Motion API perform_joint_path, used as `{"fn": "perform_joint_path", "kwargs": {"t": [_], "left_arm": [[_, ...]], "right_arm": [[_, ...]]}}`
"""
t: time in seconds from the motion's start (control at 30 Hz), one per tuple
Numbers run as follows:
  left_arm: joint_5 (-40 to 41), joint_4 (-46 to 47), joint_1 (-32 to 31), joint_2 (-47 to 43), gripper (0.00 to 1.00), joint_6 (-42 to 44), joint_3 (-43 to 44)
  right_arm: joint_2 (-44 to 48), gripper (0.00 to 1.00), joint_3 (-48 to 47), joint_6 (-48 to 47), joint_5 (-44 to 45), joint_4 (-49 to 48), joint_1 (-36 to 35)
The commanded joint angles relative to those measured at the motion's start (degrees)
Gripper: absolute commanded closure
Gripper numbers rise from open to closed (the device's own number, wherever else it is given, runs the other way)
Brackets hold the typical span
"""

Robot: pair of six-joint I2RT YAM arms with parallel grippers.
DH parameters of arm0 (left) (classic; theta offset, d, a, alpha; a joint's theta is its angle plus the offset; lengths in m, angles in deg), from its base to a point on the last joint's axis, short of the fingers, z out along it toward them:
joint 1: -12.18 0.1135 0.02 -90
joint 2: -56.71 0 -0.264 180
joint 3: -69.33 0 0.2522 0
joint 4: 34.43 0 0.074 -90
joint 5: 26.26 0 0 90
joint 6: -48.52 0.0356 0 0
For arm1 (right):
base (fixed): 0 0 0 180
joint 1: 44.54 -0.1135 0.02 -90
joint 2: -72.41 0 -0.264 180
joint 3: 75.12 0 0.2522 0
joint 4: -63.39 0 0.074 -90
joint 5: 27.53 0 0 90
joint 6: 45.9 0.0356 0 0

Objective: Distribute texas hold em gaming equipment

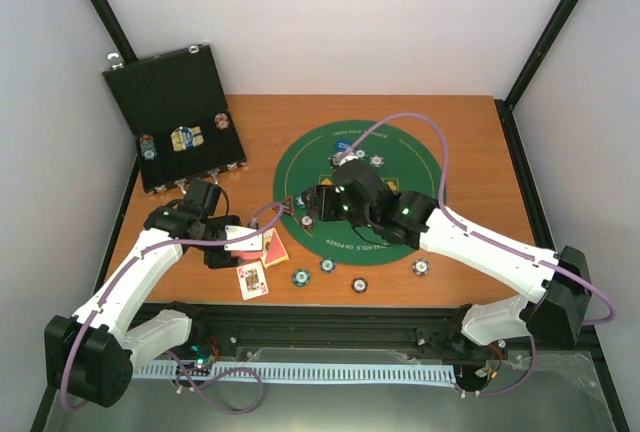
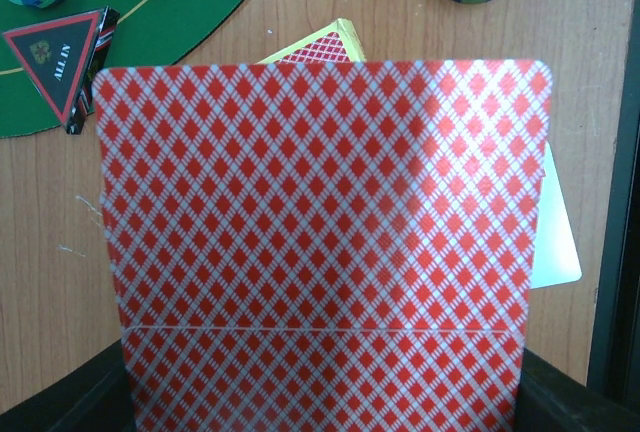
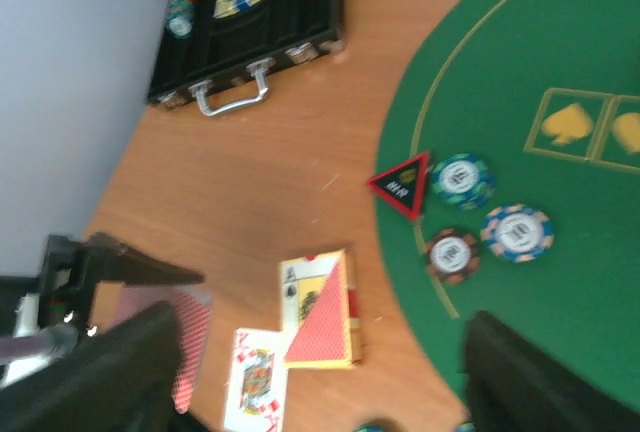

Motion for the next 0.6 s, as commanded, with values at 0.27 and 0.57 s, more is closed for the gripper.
{"fn": "perform_joint_path", "kwargs": {"t": [0.27,0.57], "left_arm": [[-1.4,-0.8,-0.3,-0.2,0.53,-0.8,3.0],[-0.9,-0.9,-0.3,-0.3,0.53,-0.7,2.9]], "right_arm": [[-11.7,0.97,-20.8,-6.0,16.3,28.6,-0.6],[-15.0,0.97,-27.0,-2.8,20.1,36.1,-0.6]]}}
